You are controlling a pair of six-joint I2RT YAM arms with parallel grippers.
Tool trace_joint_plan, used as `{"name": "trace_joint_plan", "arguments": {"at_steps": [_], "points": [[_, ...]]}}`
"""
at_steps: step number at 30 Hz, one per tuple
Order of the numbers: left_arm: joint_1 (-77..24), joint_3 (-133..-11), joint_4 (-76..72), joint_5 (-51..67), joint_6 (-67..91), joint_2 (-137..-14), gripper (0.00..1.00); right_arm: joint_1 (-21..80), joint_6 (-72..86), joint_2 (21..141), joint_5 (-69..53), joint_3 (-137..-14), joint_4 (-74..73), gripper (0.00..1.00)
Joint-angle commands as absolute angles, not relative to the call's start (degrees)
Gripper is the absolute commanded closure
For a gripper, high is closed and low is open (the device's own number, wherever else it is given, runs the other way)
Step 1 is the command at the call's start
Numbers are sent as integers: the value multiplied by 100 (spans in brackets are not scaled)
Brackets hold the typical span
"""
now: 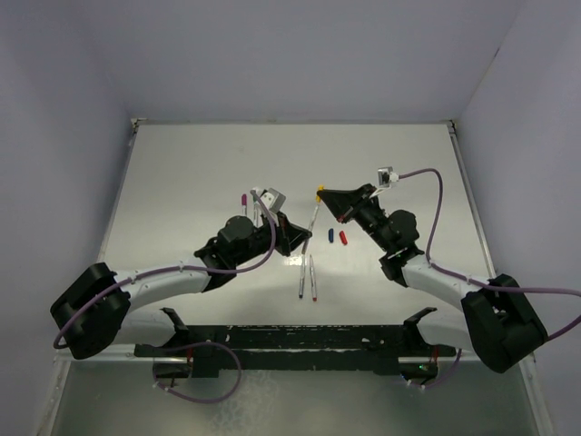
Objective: Insert the pens into the pen caps
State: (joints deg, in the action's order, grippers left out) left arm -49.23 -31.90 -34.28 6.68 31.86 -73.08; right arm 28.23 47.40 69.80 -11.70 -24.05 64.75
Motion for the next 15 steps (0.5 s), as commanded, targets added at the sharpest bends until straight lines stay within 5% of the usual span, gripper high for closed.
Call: {"name": "trace_joint_plan", "arguments": {"at_steps": [1,15], "points": [[-4895,-3139,-3753,526,3067,-7081,100,2851,4778,6862,-1274,-2433,6859,100],[-4891,-3143,-3761,439,3037,-7079,100,2852,4898,6892,-1327,-2432,6902,100]]}}
